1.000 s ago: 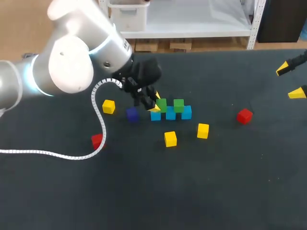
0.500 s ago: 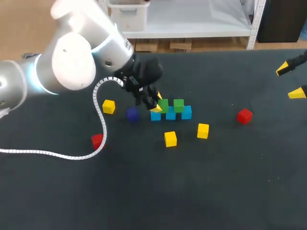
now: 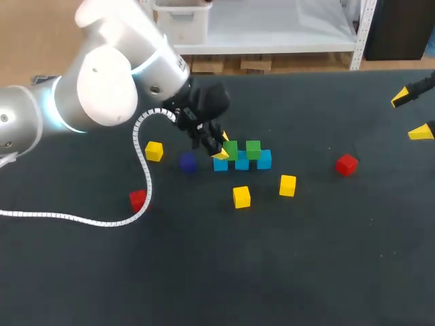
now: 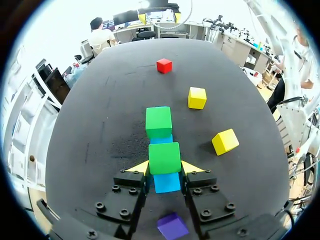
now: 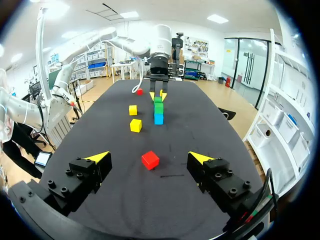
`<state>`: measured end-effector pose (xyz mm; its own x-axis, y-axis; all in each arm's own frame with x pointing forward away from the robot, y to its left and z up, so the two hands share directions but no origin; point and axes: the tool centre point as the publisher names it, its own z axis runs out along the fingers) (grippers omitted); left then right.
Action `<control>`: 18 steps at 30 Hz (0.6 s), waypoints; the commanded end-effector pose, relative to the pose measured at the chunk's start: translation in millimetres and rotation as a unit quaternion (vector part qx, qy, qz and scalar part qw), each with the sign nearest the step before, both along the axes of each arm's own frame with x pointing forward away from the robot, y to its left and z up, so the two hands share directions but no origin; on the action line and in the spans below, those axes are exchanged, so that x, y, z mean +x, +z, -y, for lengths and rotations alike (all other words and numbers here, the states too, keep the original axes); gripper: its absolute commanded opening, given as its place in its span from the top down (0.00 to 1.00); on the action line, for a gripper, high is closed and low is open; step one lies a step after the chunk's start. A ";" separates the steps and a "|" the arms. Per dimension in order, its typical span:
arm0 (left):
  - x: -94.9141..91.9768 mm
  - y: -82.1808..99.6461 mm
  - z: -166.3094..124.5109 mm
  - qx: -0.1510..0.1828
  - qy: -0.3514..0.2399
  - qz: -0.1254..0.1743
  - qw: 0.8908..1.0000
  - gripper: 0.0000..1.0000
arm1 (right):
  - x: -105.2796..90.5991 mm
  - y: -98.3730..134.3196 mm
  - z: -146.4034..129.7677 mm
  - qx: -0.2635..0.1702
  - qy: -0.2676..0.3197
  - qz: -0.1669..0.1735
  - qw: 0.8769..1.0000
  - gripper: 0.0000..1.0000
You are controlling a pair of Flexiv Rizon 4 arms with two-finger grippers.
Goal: Place the blue cubes, place green cubes on the blue cubes, place the yellow cubes on the green cubes, then place the red cubes on the yellow cubes, and place purple cube on the red cubes.
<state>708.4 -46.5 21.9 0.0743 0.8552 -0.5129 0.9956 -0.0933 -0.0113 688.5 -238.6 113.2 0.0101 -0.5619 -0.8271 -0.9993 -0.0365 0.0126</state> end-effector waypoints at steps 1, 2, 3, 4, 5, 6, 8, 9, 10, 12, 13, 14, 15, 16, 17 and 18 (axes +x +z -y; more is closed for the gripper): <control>3.9 -1.1 1.8 0.002 -0.004 -0.002 1.000 1.00 | 0.3 -0.2 -0.2 0.000 0.000 0.000 1.000 0.00; 4.2 -1.0 1.9 0.002 -0.004 -0.002 1.000 1.00 | 0.3 -0.2 -0.2 0.000 0.000 0.000 1.000 0.00; 4.3 -1.0 2.0 0.002 -0.004 -0.002 1.000 1.00 | 0.3 -0.2 -0.2 0.000 0.000 0.000 1.000 0.00; 4.5 -0.9 1.9 0.003 -0.004 -0.001 1.000 1.00 | 0.3 -0.2 -0.2 0.000 0.000 0.000 1.000 0.00; 4.8 -0.9 1.7 0.003 -0.004 -0.001 1.000 1.00 | 0.3 -0.2 -0.2 0.000 0.000 0.000 1.000 0.00; 5.0 -0.7 1.3 0.004 -0.004 -0.001 1.000 1.00 | 0.3 -0.2 -0.2 0.000 0.000 0.000 1.000 0.00; 5.2 0.1 0.4 0.006 -0.005 0.000 1.000 1.00 | 0.3 -0.2 -0.2 0.000 0.000 0.000 1.000 0.00; 5.1 0.3 -0.2 0.007 -0.005 0.001 1.000 1.00 | 0.3 -0.2 -0.2 0.000 0.000 0.000 1.000 0.00; 4.9 0.5 -0.8 0.008 -0.005 0.002 1.000 1.00 | 0.3 -0.2 -0.2 0.000 0.000 0.000 1.000 0.00; 4.0 0.4 -1.8 0.009 -0.006 0.002 1.000 1.00 | 0.3 -0.2 -0.2 0.000 0.000 0.000 1.000 0.00; 3.7 0.2 -2.2 0.009 -0.007 0.001 1.000 1.00 | 0.3 -0.2 -0.2 0.000 0.000 0.000 1.000 0.00; 3.4 0.1 -2.4 0.009 -0.007 0.001 1.000 1.00 | 0.3 -0.2 -0.2 0.000 0.000 0.000 1.000 0.00; 3.2 0.1 -2.5 0.009 -0.008 0.001 1.000 1.00 | 0.3 -0.2 -0.2 0.000 0.000 0.000 1.000 0.00; 3.1 0.1 -2.5 0.009 -0.009 0.001 1.000 1.00 | 0.3 -0.2 -0.2 0.000 0.000 0.000 1.000 0.00; 3.1 0.1 -2.5 0.009 -0.009 0.001 1.000 1.00 | 0.3 -0.2 -0.2 0.000 0.000 0.000 1.000 0.00; 3.1 0.1 -2.5 0.009 -0.009 0.001 1.000 1.00 | 0.3 -0.2 -0.2 0.000 0.000 0.000 1.000 0.00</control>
<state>710.3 -44.2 21.8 0.0883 0.8629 -0.4976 0.9941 -0.1077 -0.0105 688.5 -238.6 113.2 0.0101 -0.5619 -0.8271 -0.9993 -0.0365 0.0126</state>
